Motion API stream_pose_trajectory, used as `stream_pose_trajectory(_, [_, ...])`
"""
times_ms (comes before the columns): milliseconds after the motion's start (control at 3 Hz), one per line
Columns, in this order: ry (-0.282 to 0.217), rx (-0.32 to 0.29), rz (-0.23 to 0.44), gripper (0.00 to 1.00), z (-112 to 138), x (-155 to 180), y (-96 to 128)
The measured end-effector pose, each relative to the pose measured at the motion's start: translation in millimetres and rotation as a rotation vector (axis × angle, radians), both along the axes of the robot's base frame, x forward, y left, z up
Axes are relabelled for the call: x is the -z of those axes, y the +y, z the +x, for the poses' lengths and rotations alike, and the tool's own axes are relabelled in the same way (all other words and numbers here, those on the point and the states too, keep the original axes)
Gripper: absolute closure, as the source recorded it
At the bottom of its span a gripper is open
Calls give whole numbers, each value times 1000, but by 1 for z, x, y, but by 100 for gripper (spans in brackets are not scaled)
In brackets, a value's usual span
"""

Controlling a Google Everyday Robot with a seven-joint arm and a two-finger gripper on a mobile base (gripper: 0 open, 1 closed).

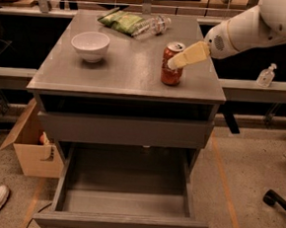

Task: Pick coke can from middle drawer and place on counter

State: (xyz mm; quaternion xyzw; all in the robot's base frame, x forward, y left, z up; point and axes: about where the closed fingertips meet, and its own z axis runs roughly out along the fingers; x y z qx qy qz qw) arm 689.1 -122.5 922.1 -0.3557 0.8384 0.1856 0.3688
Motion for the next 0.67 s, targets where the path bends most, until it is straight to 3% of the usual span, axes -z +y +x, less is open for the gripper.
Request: stream_pose_trajectory(667, [-103, 139, -26, 0, -59, -46, -74])
